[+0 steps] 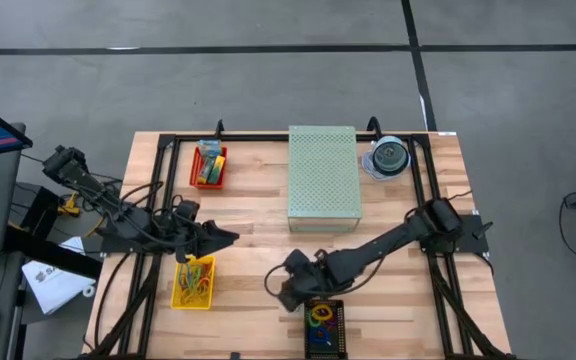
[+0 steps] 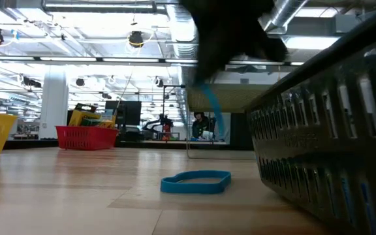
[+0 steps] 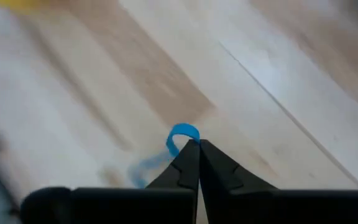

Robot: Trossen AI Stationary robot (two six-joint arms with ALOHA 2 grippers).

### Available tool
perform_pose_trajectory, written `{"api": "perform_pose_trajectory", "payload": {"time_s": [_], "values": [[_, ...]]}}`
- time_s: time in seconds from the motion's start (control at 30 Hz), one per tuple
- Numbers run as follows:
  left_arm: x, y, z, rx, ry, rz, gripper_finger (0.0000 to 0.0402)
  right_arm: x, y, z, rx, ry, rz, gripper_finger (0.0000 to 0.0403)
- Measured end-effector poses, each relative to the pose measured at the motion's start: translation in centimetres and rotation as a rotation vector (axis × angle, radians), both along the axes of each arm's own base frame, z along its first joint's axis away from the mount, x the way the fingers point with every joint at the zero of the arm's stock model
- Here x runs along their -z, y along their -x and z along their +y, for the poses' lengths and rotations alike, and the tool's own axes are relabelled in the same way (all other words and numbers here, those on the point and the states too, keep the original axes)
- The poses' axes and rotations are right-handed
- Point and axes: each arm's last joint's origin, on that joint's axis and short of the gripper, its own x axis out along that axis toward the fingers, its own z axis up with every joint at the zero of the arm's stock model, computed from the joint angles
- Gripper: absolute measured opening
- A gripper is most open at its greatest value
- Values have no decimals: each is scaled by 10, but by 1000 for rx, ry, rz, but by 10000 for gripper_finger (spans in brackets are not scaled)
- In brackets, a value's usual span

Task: Pick & Place Office Desk Supplies
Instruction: Put the blue rubber band into the yellow bin

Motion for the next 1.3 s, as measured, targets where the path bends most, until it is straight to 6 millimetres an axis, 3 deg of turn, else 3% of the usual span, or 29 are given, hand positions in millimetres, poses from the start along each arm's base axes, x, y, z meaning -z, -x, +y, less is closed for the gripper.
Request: {"api": "perform_pose_trajectory", "payload": {"time_s": [0.17,0.43,0.77,1.0,1.13,1.3], "values": [[8,0,-2,11,-35,73,231,-58,-5,9,-95,151,-143,1],[27,-9,-10,38,-77,188,233,-126,-4,-6,-96,288,-272,0],[64,-47,-22,-13,-139,281,241,-150,-12,-27,-81,291,-326,0],[66,-70,-13,-81,-169,181,231,-150,-14,-33,-78,278,-319,0],[57,-78,-7,-52,-203,159,225,-150,-15,-34,-75,276,-320,0],[53,-81,-5,-11,-216,164,184,-150,-14,-34,-74,275,-323,0]]}}
